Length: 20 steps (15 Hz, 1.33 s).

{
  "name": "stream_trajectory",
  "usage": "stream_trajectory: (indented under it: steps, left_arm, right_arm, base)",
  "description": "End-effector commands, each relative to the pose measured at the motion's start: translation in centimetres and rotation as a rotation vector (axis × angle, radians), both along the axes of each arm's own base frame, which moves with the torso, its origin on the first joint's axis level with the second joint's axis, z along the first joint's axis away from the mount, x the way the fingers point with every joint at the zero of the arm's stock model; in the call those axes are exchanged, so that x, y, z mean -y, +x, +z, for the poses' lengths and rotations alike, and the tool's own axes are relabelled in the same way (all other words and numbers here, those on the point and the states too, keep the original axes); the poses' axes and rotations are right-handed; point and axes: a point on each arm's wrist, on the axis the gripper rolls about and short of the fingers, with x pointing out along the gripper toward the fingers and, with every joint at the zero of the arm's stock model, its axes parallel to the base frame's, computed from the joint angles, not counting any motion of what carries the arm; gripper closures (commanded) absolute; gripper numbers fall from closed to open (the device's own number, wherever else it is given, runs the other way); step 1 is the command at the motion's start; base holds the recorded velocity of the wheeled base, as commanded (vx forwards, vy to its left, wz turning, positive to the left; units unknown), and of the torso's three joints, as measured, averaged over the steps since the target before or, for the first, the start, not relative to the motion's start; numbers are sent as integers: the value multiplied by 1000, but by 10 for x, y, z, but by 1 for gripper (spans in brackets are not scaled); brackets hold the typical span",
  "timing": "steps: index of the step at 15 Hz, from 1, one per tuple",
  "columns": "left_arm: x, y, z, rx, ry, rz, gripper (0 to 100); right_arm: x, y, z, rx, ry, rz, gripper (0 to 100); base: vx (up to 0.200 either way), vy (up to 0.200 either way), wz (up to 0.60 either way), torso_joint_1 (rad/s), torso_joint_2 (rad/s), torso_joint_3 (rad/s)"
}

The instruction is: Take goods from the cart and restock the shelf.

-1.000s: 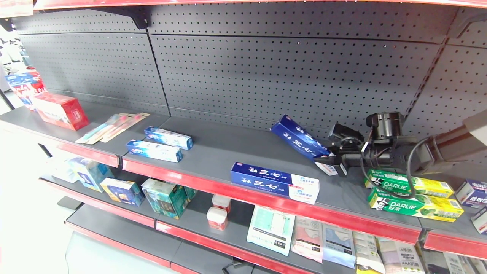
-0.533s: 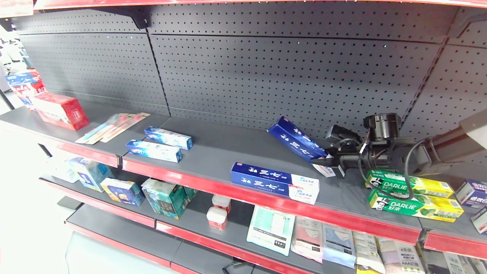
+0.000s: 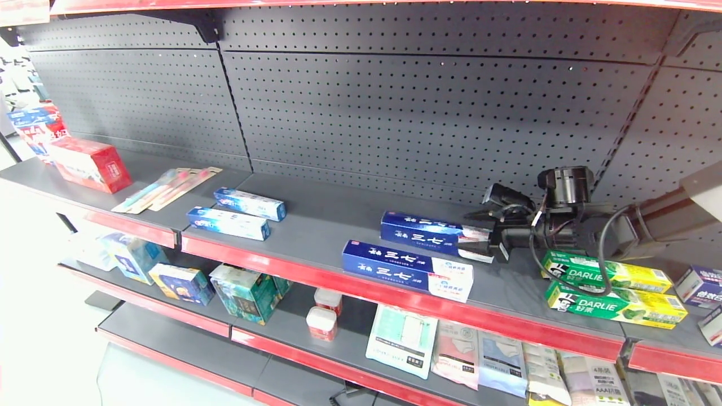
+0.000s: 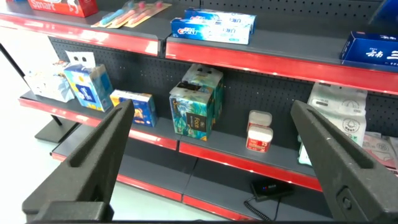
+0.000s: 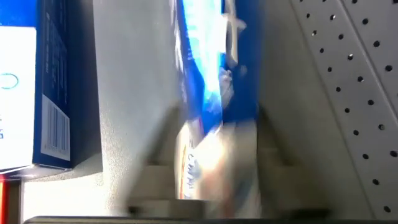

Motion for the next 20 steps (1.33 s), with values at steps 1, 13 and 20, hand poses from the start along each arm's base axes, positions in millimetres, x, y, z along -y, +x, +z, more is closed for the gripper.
stream_trajectory:
  steps: [1,13,20]
  left_arm:
    - [0,0,0,1,0,0,0]
    - [0,0,0,1,0,0,0]
    - [0,0,0,1,0,0,0]
  right_arm:
    - [-1,0,2,8,0,2,0]
    - [39,-60,55,-108,218,-256,0]
    - [66,-69,48,-169,233,-526,0]
  base:
    - [0,0,0,0,0,0]
    - [0,0,0,0,0,0]
    - [0,0,0,0,0,0]
